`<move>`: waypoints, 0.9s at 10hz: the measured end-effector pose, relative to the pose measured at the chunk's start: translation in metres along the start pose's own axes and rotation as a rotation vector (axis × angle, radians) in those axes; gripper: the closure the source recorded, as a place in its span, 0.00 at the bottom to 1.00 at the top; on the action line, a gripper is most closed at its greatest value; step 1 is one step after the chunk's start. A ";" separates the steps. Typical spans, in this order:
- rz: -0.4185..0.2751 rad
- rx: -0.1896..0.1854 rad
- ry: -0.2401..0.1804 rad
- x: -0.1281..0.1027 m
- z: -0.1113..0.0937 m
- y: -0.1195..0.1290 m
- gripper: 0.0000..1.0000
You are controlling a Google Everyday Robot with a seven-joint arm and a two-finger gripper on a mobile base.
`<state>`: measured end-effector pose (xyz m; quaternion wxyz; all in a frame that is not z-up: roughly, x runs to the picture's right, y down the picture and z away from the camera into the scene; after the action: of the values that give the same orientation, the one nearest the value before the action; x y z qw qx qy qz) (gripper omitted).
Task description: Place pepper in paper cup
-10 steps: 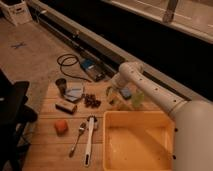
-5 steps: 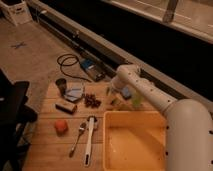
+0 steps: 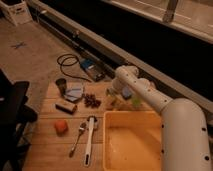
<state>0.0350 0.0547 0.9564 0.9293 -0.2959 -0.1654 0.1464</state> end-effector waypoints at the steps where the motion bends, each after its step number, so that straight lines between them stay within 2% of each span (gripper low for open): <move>1: 0.011 0.002 0.003 0.005 -0.001 -0.001 0.20; 2: 0.025 0.002 0.007 0.010 -0.001 -0.003 0.20; 4: 0.050 -0.010 0.009 0.016 0.002 -0.004 0.32; 5: 0.060 -0.019 0.011 0.019 0.004 -0.004 0.45; 8: 0.064 -0.032 0.011 0.018 0.007 -0.002 0.73; 9: 0.060 -0.032 0.014 0.018 0.008 -0.001 0.85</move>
<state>0.0483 0.0646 0.9666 0.9209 -0.3164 -0.1522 0.1693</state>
